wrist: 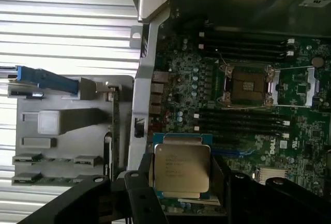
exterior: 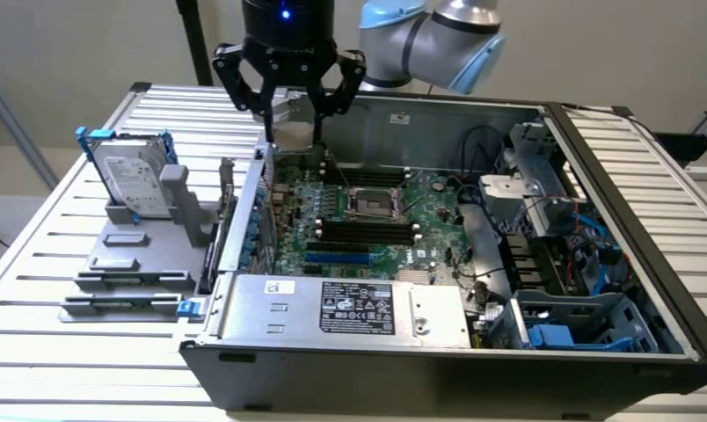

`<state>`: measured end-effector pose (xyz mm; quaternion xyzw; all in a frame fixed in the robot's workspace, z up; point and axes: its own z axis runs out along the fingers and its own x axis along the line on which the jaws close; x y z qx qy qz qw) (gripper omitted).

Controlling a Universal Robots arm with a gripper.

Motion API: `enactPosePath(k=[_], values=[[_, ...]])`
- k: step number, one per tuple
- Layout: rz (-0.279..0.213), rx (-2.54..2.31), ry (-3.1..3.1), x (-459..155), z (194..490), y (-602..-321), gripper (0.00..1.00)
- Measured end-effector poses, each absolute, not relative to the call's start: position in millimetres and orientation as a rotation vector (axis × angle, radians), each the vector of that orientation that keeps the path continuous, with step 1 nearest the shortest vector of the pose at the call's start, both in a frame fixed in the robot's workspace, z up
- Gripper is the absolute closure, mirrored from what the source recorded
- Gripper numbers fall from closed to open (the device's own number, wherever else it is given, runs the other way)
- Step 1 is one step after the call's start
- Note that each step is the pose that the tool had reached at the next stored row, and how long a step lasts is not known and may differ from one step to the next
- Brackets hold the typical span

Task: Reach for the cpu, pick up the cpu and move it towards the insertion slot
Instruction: 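Pick up the cpu and move it towards the insertion slot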

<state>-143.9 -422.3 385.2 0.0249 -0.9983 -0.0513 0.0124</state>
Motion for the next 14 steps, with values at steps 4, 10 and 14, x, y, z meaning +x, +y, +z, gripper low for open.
enactPosePath(k=[4,10,14], values=[[-0.160,0.077,-3.111,-125.5,383.7,-421.6,0.46],[-0.149,0.077,-3.110,-98.4,378.3,-417.1,0.46],[-0.137,0.077,-3.110,-83.3,373.7,-411.0,0.46]])
